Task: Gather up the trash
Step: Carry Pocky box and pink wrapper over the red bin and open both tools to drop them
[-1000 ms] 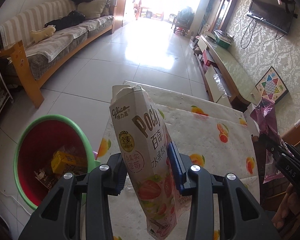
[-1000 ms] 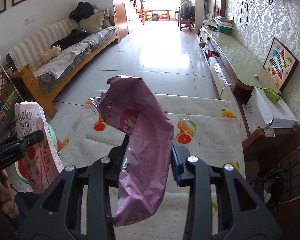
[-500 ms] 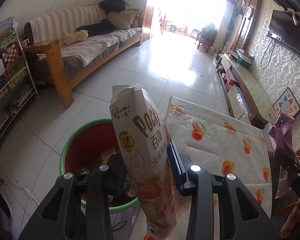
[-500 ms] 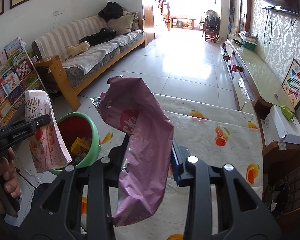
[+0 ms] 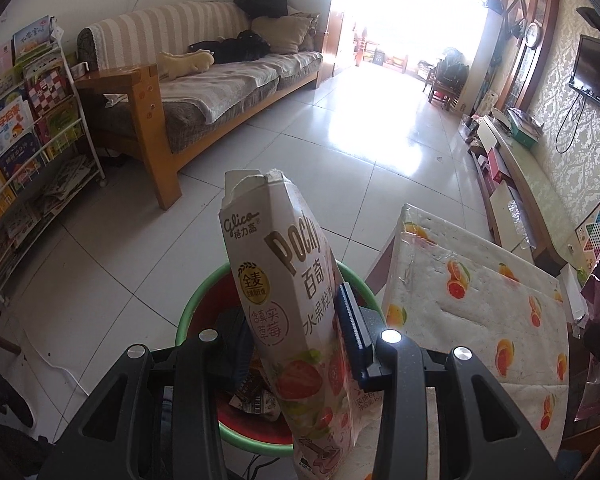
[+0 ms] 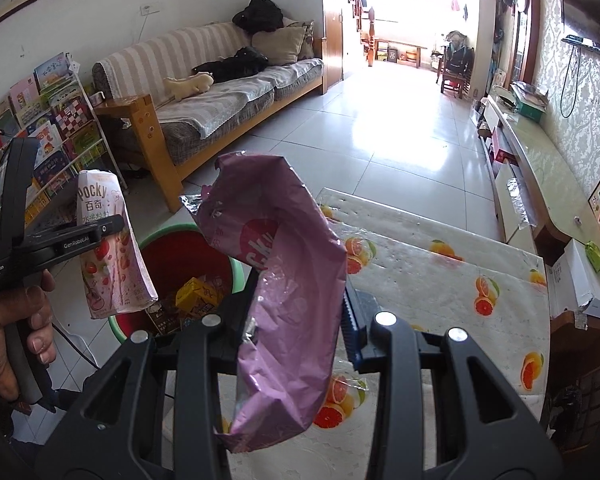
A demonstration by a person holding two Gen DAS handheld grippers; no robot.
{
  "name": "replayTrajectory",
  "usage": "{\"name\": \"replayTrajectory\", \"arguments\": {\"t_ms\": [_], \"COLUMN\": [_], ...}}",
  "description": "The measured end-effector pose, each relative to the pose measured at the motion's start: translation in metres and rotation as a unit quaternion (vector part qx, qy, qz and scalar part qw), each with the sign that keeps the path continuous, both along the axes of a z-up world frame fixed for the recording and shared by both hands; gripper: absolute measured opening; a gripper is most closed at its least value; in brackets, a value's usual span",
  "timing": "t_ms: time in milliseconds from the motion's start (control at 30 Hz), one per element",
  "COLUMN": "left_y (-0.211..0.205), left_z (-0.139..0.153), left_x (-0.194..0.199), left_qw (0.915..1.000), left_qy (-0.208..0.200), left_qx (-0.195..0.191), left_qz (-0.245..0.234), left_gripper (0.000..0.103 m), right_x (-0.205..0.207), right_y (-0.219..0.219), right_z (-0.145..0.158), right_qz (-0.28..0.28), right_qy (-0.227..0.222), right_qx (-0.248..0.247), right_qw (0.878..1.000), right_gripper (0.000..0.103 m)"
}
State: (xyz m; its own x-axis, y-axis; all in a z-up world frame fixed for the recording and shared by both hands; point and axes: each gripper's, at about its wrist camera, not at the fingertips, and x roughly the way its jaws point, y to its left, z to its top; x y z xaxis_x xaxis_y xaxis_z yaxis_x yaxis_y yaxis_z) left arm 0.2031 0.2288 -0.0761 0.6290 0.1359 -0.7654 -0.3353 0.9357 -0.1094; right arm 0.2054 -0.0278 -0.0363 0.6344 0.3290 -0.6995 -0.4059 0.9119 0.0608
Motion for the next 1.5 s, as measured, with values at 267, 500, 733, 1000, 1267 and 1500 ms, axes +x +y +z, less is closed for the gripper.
{"name": "replayTrajectory", "arguments": {"t_ms": [267, 500, 733, 1000, 1267, 1500], "left_y": [0.007, 0.021, 0.04, 0.054, 0.071, 0.084], "left_z": [-0.009, -0.015, -0.016, -0.01, -0.007, -0.007], "left_x": [0.005, 0.003, -0.01, -0.028, -0.045, -0.053], "left_qw": [1.0, 0.9998, 0.999, 0.9973, 0.9944, 0.9919], "left_qy": [0.009, 0.006, -0.001, -0.026, -0.035, -0.044], "left_qx": [0.002, -0.011, -0.023, -0.03, -0.021, -0.029], "left_qz": [0.0, 0.014, 0.038, 0.062, 0.097, 0.116], "left_gripper": [0.037, 0.077, 0.085, 0.092, 0.095, 0.095], "right_x": [0.005, 0.012, 0.016, 0.017, 0.017, 0.016], "right_y": [0.019, 0.043, 0.068, 0.105, 0.148, 0.172], "right_z": [-0.005, -0.01, -0.013, -0.015, -0.027, -0.038], "right_qz": [0.009, 0.024, 0.042, 0.076, 0.112, 0.13], "right_qy": [0.003, 0.009, 0.012, 0.014, 0.027, 0.036], "right_qx": [-0.004, -0.004, -0.004, 0.008, 0.011, 0.0], "right_qw": [1.0, 1.0, 0.999, 0.997, 0.993, 0.991], "right_gripper": [0.035, 0.035, 0.035, 0.035, 0.035, 0.035]}}
